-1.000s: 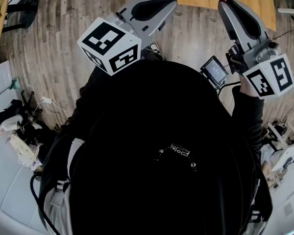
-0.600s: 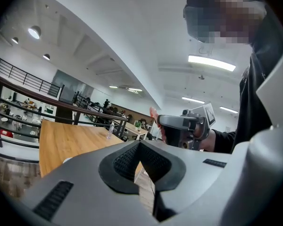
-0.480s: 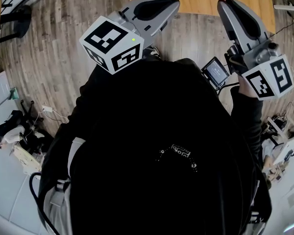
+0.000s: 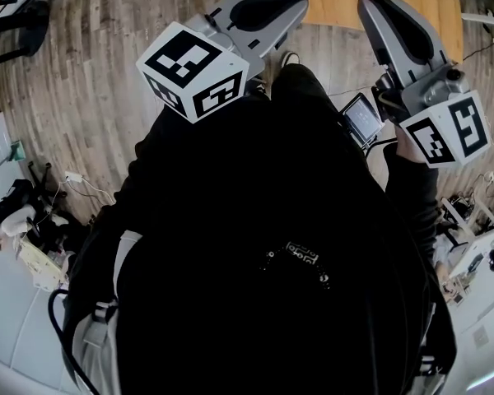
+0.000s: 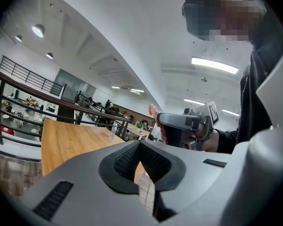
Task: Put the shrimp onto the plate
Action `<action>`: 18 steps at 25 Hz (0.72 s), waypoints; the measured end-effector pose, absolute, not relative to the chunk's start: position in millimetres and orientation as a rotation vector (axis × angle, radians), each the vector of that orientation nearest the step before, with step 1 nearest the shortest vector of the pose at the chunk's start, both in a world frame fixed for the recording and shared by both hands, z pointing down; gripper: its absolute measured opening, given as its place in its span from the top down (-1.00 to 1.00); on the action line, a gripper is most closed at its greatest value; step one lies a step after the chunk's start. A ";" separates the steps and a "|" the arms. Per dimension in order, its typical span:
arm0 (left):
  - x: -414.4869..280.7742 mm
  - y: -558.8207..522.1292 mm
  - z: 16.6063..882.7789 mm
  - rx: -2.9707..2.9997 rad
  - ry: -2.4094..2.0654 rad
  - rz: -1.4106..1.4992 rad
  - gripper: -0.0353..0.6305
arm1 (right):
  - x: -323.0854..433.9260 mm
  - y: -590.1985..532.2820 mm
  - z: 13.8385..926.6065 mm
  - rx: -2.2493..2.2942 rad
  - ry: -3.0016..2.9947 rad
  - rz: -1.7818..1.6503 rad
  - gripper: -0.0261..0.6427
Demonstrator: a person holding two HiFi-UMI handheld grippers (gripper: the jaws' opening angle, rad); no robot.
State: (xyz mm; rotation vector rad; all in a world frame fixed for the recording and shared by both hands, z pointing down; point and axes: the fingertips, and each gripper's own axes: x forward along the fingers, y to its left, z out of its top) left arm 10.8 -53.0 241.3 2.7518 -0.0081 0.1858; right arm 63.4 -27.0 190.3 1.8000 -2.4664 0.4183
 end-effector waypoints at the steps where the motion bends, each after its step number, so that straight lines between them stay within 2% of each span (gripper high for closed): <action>1: 12.3 -55.0 241.7 2.752 -0.017 0.185 0.90 | 66.7 -30.4 189.9 1.811 -2.465 0.412 0.75; 18: 56.9 -135.6 250.6 2.755 -0.204 0.213 0.90 | 126.3 -121.7 196.8 1.669 -2.616 0.403 0.75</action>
